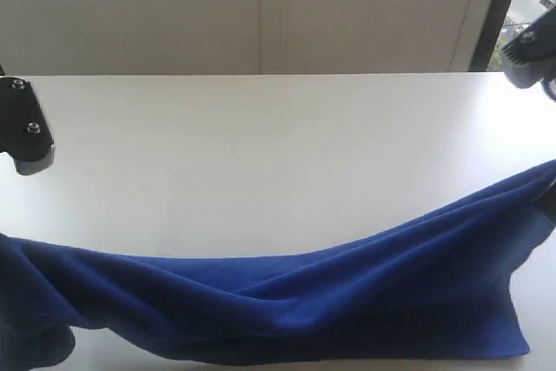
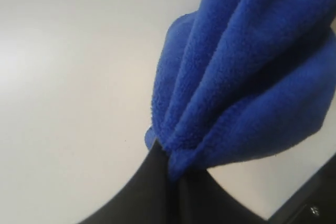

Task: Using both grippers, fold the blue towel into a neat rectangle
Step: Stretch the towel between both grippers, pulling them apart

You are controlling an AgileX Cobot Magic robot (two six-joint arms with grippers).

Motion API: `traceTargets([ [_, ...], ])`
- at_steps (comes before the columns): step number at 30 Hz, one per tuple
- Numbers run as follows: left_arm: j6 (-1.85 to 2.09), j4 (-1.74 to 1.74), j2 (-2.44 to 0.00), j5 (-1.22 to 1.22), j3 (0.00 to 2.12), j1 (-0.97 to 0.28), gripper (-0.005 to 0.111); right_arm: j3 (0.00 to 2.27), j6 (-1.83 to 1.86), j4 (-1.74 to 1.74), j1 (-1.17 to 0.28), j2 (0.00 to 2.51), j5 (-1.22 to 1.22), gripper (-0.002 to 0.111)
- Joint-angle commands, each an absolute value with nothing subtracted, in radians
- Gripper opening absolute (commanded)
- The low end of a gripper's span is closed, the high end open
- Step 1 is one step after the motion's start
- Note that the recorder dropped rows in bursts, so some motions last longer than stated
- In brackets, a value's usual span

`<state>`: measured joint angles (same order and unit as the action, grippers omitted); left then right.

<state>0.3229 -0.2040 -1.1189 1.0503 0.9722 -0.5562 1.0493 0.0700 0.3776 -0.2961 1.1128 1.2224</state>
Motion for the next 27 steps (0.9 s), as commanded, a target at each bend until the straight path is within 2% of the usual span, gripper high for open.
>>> traceTargets([
  [1, 0.326, -0.224, -1.109, 0.99, 0.93, -0.559, 0.0, 1.047, 0.067, 0.378, -0.291, 1.21, 1.22, 0.0],
  [10, 0.328, -0.289, -1.109, 0.812, 0.773, -0.559, 0.0, 1.045, 0.067, 0.382, -0.291, 1.288, 1.191, 0.0],
  [12, 0.328, -0.307, -1.109, 0.783, 0.742, -0.559, 0.005, 1.045, 0.067, 0.382, -0.291, 1.288, 1.18, 0.0],
  [13, 0.328, -0.323, -1.109, 0.764, 0.722, -0.559, 0.016, 1.045, 0.067, 0.382, -0.291, 1.288, 1.177, 0.0],
  [18, 0.31, -0.416, -1.109, 0.64, 0.658, -0.559, 0.041, 1.034, 0.067, 0.382, -0.291, 1.288, 1.133, 0.0],
  [25, 0.31, -0.441, -1.109, 0.592, 0.614, -0.559, 0.042, 1.009, 0.065, 0.388, -0.289, 1.3, 1.118, 0.0],
  [27, 0.314, -0.501, -1.109, 0.515, 0.589, -0.559, 0.042, 1.009, 0.065, 0.388, -0.289, 1.3, 1.118, 0.0],
])
